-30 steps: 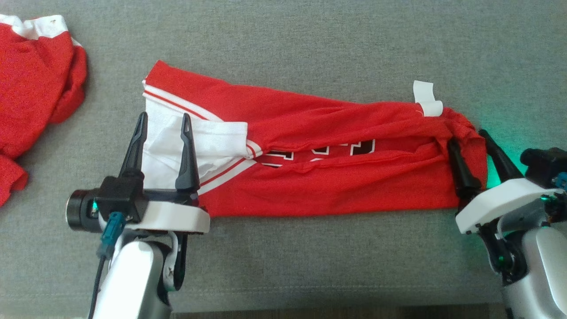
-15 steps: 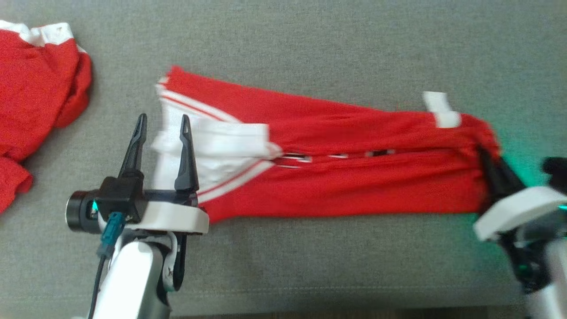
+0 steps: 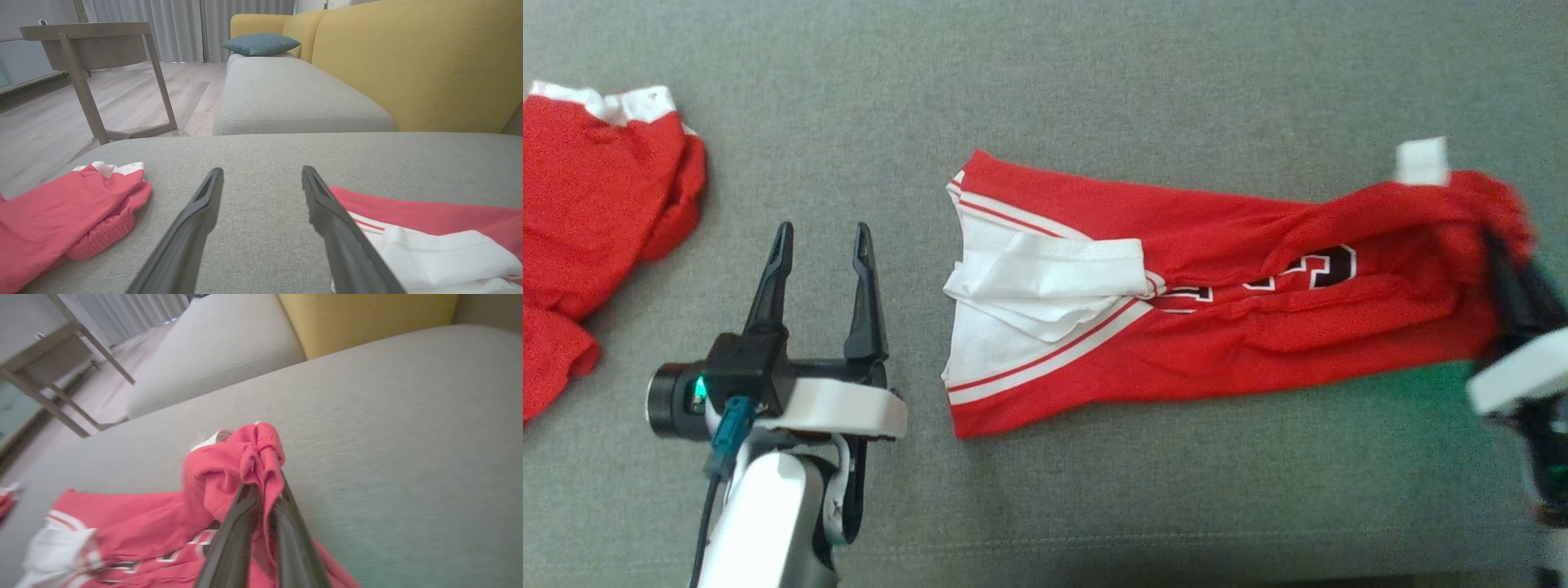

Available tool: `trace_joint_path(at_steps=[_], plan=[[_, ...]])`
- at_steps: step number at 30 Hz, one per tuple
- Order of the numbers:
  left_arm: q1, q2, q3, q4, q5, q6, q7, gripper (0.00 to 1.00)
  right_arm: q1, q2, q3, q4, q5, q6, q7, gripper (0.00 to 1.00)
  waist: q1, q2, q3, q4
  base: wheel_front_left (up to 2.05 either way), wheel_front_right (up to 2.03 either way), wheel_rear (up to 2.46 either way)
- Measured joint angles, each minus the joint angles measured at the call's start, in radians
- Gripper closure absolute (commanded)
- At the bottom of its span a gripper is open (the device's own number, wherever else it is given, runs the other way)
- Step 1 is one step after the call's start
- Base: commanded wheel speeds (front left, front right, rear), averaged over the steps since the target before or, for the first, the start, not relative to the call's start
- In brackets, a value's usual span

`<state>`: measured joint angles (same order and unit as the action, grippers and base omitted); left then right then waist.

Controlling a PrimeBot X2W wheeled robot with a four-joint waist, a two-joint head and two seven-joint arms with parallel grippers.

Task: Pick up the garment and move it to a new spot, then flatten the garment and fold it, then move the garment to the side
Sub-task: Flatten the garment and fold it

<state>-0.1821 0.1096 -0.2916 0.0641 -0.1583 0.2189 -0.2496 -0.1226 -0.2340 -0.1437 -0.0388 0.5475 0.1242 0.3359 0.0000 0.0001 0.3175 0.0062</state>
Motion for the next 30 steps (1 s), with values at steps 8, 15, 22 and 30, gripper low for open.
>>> trace_joint_path(at_steps=[8, 15, 22, 30], plan=[[0.02, -0.009, -0.013, 0.012, 0.0, -0.011, 0.0, 0.0, -0.034, 0.091, 0.187, -0.042, 0.199, 0.0, 0.066, 1.0, 0.0, 0.0, -0.039, 0.006, 0.0, 0.0, 0.0], [0.016, -0.016, -0.024, 0.019, 0.0, -0.022, 0.0, 0.0, -0.12, 0.162, 0.408, 0.076, 0.355, 0.0, 0.024, 1.0, 0.0, 0.0, -0.03, 0.043, 0.0, 0.0, 0.0], [0.013, -0.029, -0.049, 0.034, 0.0, -0.027, 0.0, 0.0, -0.225, 0.164, 0.585, 0.224, 0.448, 0.0, -0.1, 1.0, 0.0, 0.0, -0.012, 0.089, 0.0, 0.0, 0.0], [0.001, -0.037, -0.05, 0.035, 0.0, -0.027, 0.0, 0.0, -0.317, 0.163, 0.759, 0.339, 0.559, 0.0, -0.233, 1.0, 0.0, 0.0, 0.008, 0.11, 0.0, 0.0, 0.0]])
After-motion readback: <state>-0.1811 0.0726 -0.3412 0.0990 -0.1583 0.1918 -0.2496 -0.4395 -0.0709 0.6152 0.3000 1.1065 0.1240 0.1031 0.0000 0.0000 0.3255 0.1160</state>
